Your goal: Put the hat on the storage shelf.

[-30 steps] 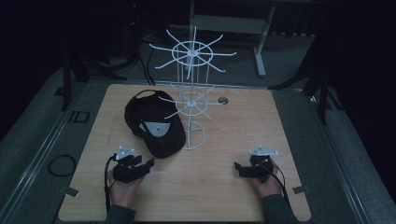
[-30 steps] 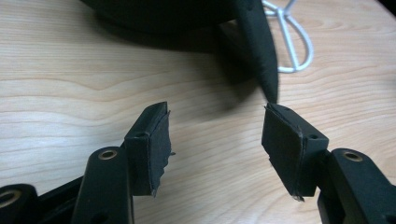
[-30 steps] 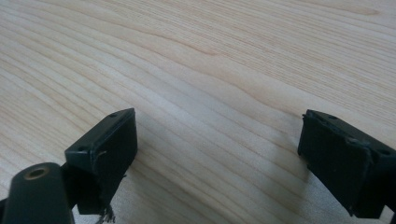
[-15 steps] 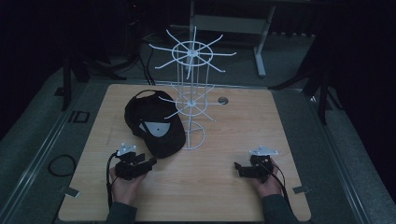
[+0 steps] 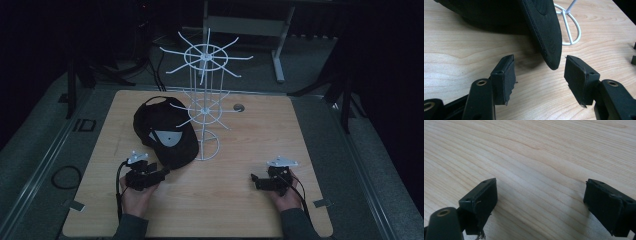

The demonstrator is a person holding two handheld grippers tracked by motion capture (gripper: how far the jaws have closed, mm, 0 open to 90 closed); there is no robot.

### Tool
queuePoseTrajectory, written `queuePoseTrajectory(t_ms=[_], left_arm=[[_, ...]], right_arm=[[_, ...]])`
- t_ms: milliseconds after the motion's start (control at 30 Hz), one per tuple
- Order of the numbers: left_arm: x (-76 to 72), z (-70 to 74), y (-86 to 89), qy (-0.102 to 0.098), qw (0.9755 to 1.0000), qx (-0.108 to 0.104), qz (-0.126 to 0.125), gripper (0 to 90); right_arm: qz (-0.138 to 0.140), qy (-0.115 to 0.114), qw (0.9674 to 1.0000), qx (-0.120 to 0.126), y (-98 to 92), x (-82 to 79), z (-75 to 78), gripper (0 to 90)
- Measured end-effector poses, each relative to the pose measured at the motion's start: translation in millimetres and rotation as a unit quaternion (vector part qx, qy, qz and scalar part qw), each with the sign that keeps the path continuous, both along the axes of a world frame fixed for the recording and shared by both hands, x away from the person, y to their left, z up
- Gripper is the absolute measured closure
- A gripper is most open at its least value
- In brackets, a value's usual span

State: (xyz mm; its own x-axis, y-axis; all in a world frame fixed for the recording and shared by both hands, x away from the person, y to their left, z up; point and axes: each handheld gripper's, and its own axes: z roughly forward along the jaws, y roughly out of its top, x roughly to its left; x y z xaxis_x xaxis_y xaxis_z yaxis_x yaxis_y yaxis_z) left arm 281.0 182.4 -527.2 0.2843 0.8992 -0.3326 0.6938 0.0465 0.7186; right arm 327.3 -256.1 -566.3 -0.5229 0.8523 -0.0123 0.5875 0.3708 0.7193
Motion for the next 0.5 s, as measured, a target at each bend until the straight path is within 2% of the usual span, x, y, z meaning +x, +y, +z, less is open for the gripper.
queuePoseTrajectory(t_ms=[500], left_arm=[[11.4,-7.5,-7.2,0.003,0.9999,0.009,0.007,41.5]], right_arm=[[0.000,0.000,1.0000,0.000,0.0,0.0,0.0,11.7]])
